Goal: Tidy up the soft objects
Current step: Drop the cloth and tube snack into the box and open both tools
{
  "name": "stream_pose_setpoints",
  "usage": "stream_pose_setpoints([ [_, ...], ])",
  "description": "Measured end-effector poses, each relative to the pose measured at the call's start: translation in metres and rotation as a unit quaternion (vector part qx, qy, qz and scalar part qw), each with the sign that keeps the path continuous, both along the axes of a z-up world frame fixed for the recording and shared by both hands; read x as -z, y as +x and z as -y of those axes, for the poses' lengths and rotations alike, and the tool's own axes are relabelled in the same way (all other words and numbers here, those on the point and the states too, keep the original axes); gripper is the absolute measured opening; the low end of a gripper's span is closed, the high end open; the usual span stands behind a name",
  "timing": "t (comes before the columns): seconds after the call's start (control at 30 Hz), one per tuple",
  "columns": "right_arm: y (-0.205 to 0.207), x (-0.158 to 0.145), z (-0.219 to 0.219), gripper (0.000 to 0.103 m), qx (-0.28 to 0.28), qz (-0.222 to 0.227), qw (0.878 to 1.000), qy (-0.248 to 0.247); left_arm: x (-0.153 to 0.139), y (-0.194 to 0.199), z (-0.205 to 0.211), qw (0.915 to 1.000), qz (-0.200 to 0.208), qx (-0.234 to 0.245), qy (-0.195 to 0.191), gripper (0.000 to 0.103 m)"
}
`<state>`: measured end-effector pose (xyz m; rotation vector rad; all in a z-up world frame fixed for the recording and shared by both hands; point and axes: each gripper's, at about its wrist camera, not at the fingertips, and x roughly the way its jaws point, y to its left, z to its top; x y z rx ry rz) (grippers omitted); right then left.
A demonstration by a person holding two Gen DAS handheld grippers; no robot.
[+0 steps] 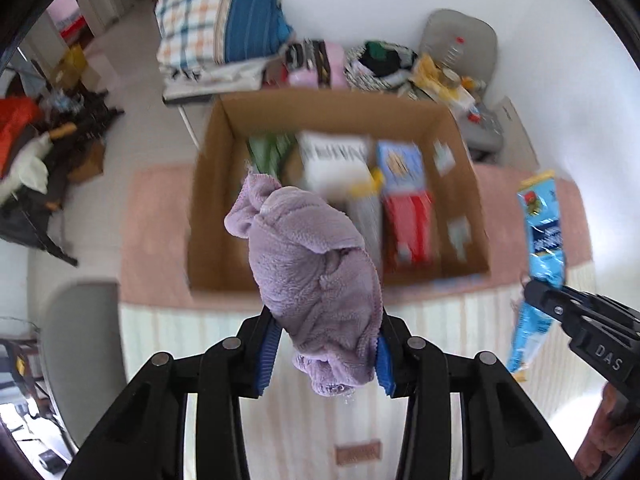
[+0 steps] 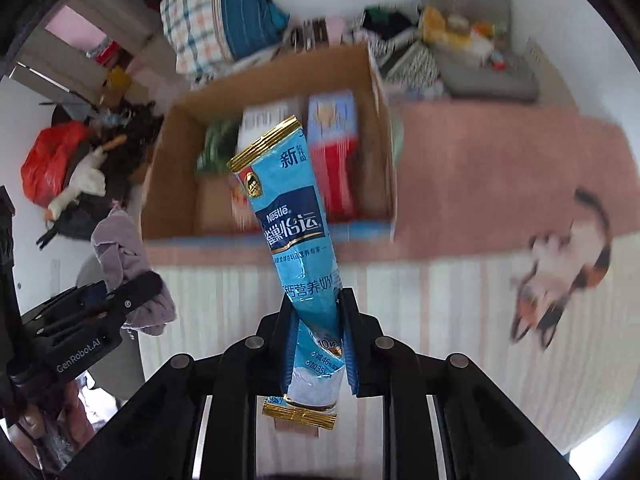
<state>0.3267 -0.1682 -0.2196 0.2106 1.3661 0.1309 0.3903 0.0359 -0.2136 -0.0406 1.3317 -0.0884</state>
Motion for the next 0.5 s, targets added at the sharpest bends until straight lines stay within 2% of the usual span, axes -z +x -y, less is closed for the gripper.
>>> stream_pose_setpoints([
  [0.13,0.062,0.000,-0.010,0.021,0.013,0.000,1.000,-0.021,0.024,0.047,-0.021,0.9993,-0.023,-0.027,0.012,0.037],
  [0.23,0.108,0.024,-0.014,0.021,0.023,-0.014,0.998,-0.050,0.049,0.072,-0.032,0.9977,-0.055,-0.035,0.017,0.037],
  [0.4,0.142,0.077,-0.012,0.021,0.031,-0.032,0.995,-0.090,0.100,0.102,-0.040,0.9923,-0.114,-0.044,0.015,0.037],
  [0.5,0.140,0.098,-0.013,0.021,0.029,-0.040,0.993,-0.110,0.122,0.109,-0.041,0.9896,-0.135,-0.047,0.021,0.037],
])
